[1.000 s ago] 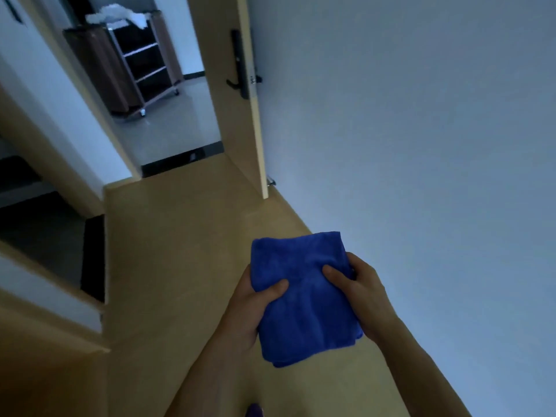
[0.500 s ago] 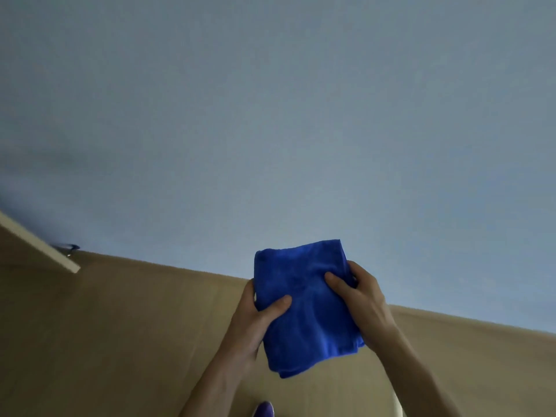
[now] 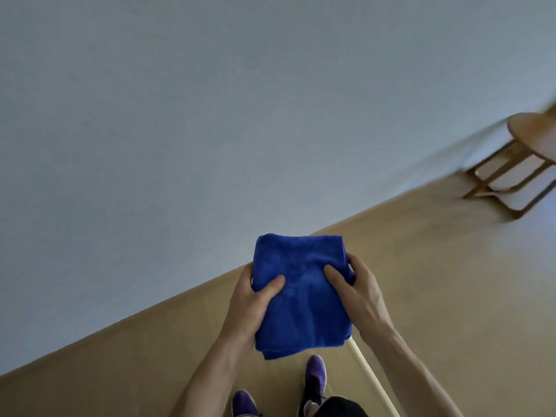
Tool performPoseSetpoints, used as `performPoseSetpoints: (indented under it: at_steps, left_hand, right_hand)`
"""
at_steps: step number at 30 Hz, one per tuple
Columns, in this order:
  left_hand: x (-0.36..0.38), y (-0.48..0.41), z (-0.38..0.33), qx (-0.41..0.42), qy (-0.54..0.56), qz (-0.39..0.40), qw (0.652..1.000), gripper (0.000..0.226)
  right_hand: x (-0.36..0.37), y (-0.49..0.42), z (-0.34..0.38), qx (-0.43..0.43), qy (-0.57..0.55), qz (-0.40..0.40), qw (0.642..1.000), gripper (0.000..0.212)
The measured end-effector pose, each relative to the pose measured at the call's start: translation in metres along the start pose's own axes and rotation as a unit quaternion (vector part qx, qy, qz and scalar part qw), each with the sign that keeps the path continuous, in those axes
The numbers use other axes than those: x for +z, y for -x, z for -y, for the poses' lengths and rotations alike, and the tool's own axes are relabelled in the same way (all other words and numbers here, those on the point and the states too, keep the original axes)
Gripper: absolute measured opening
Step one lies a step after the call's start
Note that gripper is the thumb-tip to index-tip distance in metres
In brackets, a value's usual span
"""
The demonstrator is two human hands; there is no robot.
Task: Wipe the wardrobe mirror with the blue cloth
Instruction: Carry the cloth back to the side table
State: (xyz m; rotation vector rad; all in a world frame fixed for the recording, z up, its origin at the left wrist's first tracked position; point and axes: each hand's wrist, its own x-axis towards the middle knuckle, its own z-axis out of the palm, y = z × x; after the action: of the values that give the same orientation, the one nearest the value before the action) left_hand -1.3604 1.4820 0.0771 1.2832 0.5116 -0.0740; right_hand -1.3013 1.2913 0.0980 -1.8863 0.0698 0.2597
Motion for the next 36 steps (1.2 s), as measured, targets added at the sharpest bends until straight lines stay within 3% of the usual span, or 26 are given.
performPoseSetpoints:
  at_steps: [9, 18, 29, 36]
  left_hand:
    - [0.110, -0.034, -0.003, 0.009, -0.061, 0.038, 0.997, 0.027]
    - [0.255, -0.060, 0.006, -0.006, -0.070, 0.054, 0.996, 0.022]
    - [0.432, -0.084, 0.019, -0.026, -0.149, 0.246, 0.957, 0.028]
    - [0.511, -0.129, 0.046, -0.037, -0.224, 0.317, 0.921, 0.062]
  right_hand:
    - [-0.094, -0.024, -0.029, -0.003, -0.032, -0.091, 0.995, 0.025]
    - [-0.234, -0.042, -0.055, -0.071, -0.097, -0.055, 0.991, 0.052]
    - [-0.366, -0.042, -0.123, 0.009, -0.108, -0.267, 0.958, 0.048]
    - [-0.422, -0.065, -0.151, 0.067, -0.117, -0.342, 0.930, 0.048]
